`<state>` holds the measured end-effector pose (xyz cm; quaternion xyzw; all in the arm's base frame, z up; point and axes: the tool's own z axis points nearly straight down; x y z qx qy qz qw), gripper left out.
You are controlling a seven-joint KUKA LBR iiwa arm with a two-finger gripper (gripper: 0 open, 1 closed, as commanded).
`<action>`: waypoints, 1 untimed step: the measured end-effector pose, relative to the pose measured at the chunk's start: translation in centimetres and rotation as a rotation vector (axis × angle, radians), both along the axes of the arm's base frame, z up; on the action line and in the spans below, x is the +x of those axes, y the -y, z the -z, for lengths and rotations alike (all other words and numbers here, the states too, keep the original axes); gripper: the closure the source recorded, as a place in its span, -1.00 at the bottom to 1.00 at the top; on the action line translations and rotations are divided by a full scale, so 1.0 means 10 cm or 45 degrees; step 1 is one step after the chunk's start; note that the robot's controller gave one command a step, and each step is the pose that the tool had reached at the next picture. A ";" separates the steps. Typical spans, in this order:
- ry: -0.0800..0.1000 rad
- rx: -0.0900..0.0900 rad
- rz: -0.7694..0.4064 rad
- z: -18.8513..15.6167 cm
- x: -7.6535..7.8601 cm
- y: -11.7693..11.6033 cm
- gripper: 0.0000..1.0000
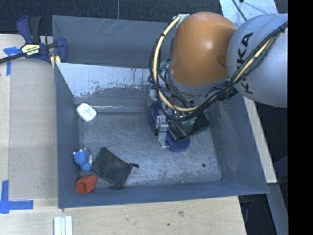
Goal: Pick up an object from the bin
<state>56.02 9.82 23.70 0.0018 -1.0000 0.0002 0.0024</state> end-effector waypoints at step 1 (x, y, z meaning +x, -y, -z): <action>-0.001 0.003 -0.170 0.90 -0.43 -0.73 -1.00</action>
Offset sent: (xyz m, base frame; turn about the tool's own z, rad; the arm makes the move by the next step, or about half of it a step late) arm -0.0406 0.0698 -0.0863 -0.1248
